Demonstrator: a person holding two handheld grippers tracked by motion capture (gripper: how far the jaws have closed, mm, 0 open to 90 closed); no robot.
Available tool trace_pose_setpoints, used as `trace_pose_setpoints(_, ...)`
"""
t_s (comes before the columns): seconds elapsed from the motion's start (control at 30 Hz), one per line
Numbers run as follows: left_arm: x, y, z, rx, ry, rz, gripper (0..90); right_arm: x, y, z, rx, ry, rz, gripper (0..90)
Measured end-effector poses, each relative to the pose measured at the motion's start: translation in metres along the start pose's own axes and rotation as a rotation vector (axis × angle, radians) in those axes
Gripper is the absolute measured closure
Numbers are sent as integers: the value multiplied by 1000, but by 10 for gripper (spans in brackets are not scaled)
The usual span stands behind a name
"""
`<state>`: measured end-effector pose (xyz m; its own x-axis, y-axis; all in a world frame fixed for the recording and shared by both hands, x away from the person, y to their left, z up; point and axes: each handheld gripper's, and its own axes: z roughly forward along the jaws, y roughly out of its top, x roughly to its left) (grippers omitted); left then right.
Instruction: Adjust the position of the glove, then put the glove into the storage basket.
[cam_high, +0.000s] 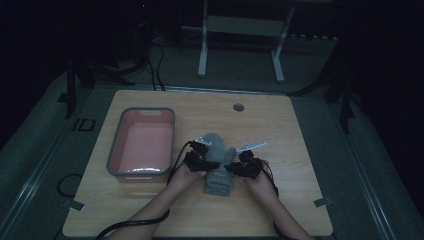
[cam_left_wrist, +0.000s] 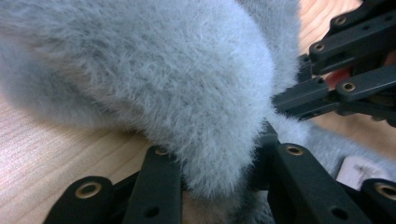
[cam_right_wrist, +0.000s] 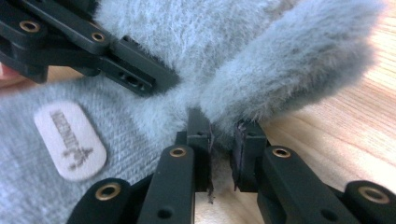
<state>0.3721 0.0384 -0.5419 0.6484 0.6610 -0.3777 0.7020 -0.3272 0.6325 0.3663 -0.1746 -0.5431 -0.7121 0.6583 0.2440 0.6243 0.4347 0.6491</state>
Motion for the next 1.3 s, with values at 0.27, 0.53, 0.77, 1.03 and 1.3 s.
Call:
trace_pose_setpoints(0.27, -11, 13, -20, -37, -13, 41, 747, 10, 9, -18, -44, -14, -32, 820)
trace_pose_setpoints(0.53, -20, 34, -46, -77, -33, 90, 749, 20, 29, -46, -109, -19, -50, 823)
trace_pose_setpoints(0.77, -21, 47, -68, -100, -24, 113, 748, 29, 48, -58, -145, -30, -71, 823)
trace_pose_setpoints(1.03, -16, 61, -101, -136, 11, 135, 747, 43, 78, -63, -188, -24, -98, 822)
trace_pose_setpoints(1.3, 2, 67, -139, -182, 49, 123, 748, 60, 118, -57, -214, -6, -134, 822)
